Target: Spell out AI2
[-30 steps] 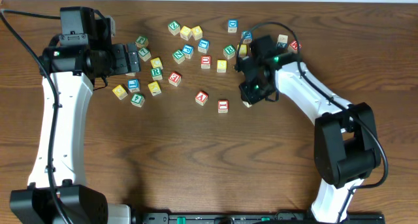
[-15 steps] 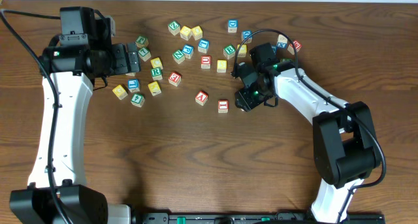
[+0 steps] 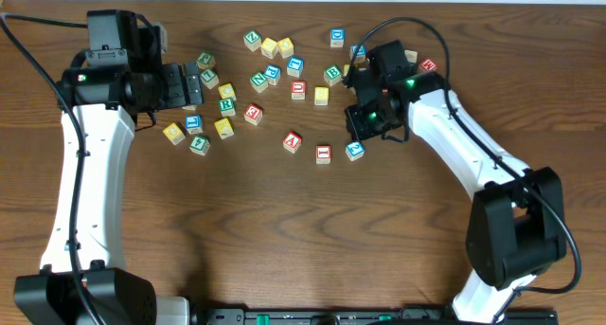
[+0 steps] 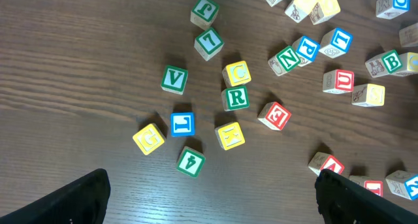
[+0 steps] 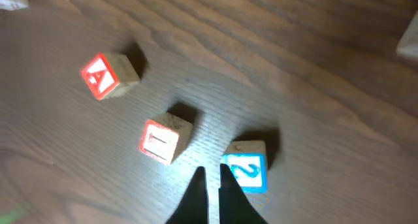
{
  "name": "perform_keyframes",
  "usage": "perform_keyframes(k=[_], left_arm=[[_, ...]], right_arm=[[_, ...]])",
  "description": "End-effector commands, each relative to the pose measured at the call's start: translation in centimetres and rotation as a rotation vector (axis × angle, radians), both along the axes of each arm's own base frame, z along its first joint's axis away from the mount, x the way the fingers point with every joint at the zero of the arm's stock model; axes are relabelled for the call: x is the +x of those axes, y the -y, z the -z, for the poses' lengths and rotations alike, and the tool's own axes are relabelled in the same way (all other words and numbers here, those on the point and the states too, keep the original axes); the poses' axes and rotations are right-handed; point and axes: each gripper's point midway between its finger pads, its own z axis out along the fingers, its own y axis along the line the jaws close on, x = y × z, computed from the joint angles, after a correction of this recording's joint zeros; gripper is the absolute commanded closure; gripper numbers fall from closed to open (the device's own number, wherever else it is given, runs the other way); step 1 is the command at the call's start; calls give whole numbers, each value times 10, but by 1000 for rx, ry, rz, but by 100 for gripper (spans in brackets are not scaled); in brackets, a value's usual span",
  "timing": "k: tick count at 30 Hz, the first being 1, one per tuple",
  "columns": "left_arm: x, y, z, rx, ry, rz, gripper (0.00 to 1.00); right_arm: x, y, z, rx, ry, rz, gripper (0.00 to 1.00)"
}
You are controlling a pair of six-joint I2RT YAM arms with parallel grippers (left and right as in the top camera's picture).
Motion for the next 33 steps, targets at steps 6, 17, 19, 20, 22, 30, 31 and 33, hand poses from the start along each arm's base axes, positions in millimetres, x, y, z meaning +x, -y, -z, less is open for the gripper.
perform_keyframes(k=[6, 17, 19, 20, 22, 30, 31, 33], left_arm=[[-1, 0, 1, 1, -4, -3, 1], [-1, 0, 1, 1, -4, -3, 1], [-1, -1, 1, 1, -4, -3, 1], [-1, -1, 1, 1, -4, -3, 1], [-1, -1, 1, 1, -4, -3, 1], [-1, -1, 1, 1, -4, -3, 1], [-1, -1, 1, 1, -4, -3, 1], [-1, -1, 1, 1, -4, -3, 1]], right_arm=[[-36, -20, 28, -54, -106, 34, 99], [-38, 9, 59, -244, -46, 130, 98], [-39, 8, 66, -233, -38, 130, 99], [-39, 8, 68, -230, -34, 130, 99], [-40, 8, 72, -227, -28, 128, 99], [-41, 11, 74, -244, -23, 99, 99], [-40, 14, 74, -256, -23, 105, 99], [-40, 20, 74, -276, -22, 115, 99]])
